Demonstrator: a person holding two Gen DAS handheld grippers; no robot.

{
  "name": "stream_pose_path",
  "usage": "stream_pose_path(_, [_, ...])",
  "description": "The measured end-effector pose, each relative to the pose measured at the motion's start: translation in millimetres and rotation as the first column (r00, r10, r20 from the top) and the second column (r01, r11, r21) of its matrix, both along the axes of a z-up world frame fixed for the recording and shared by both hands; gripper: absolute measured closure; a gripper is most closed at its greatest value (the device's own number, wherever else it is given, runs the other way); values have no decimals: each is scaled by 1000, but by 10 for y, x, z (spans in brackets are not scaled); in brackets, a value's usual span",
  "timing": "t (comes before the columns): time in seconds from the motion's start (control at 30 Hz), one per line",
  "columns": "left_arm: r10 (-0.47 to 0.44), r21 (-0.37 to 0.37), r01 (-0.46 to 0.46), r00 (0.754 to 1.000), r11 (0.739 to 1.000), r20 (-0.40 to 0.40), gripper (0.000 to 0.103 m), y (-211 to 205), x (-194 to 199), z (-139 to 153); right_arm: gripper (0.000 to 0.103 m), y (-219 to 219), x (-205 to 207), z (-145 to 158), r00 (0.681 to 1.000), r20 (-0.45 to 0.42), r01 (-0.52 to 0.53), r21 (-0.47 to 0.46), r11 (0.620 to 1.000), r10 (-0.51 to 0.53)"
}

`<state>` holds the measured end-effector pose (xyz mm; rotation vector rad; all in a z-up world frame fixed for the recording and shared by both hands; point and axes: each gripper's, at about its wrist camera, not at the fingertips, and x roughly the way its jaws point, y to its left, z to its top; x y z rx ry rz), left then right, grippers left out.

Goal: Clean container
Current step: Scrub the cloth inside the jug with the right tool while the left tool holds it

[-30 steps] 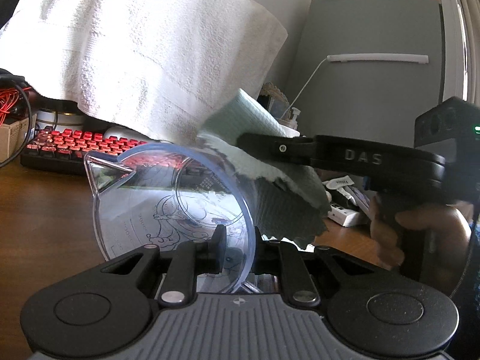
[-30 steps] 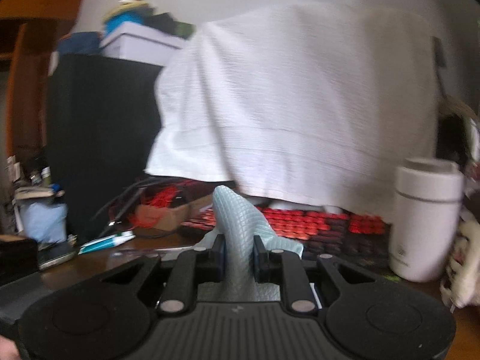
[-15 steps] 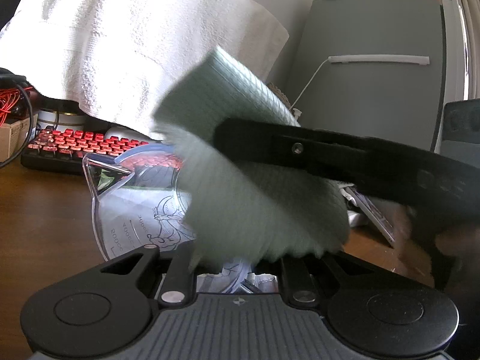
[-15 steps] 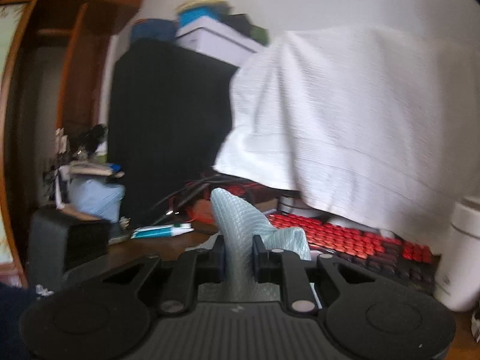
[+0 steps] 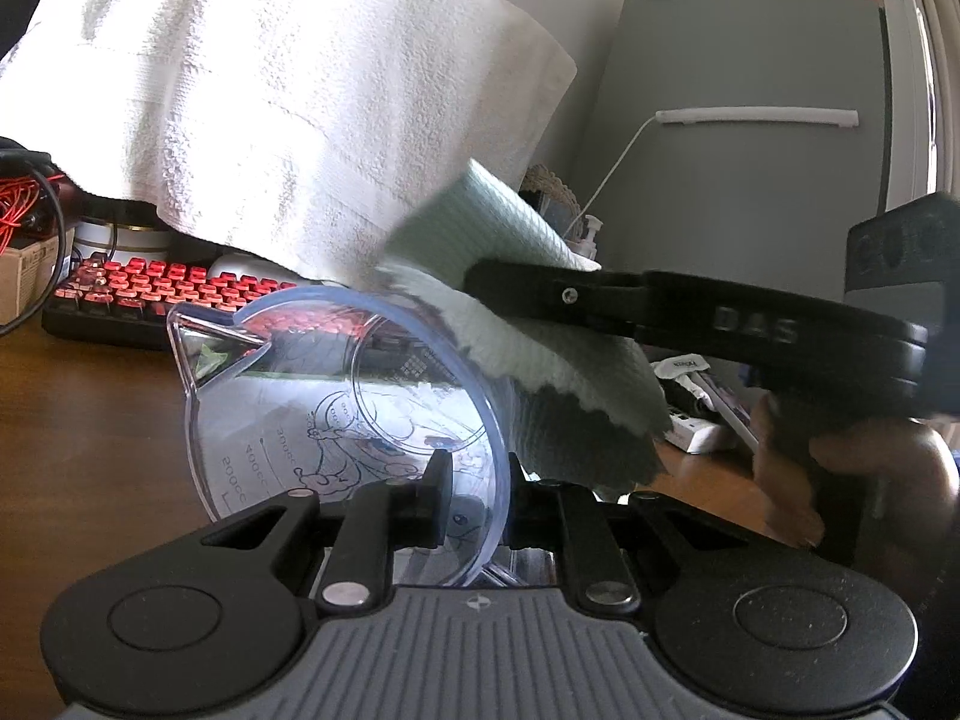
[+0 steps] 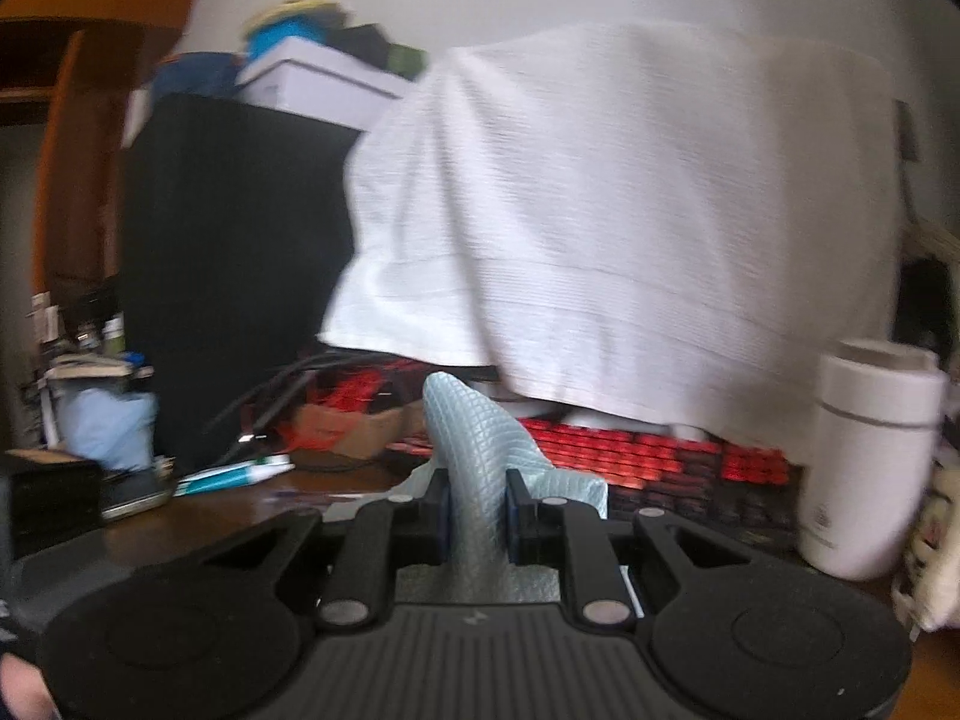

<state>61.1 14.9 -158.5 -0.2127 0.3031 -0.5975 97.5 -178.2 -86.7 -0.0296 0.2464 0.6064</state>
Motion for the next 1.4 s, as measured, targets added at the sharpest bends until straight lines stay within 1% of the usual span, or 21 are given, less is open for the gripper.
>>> stream_pose_path(0.1, [-1,2,1,1000,1000,0,89,5,3,2,87,-69,73,-17,999,-18,45,16,999,-44])
stream_pose_path(0.17, [-1,3,1,1000,1000,-1,89,9,11,5,87,-94,18,-9,999,-17,37,13,999,-37])
stream_pose_path(0.23, [0,0,0,1000,1000,-1,89,16,17,8,87,-52,-27,-11,1000,-7,13,6,1000,-13])
stream_pose_path(0.4, [6,-5,-6,1000,1000,-1,89,32,26,7,87,101,-152,6,995,-2,-103,19,995,103])
stream_pose_path(0.53, [7,-6,-7,1000,1000,0,89,36,18,7,87,243,-259,14,983,30,-181,-32,983,182])
stream_pose_path(0.83, [5,-4,-5,1000,1000,-4,89,24,25,13,87,134,-180,78,992,19,-121,-28,992,122])
stream_pose_path(0.93, [2,-3,-2,1000,1000,-4,89,25,32,12,87,20,-44,46,999,-1,-44,-9,999,44])
stream_pose_path(1.03, [1,-1,-1,1000,1000,-3,89,24,40,10,87,-79,54,30,999,-22,33,2,999,-33])
stream_pose_path(1.17, [-1,2,1,1000,1000,-2,89,18,39,12,87,-150,83,20,997,-47,66,23,998,-65])
stream_pose_path(1.2, [-1,2,1,1000,1000,-1,89,17,42,13,87,-142,72,17,997,-43,63,21,998,-62])
stream_pose_path(1.4, [1,-3,-1,1000,1000,-1,89,26,68,8,87,46,-138,46,997,7,-75,-10,997,75])
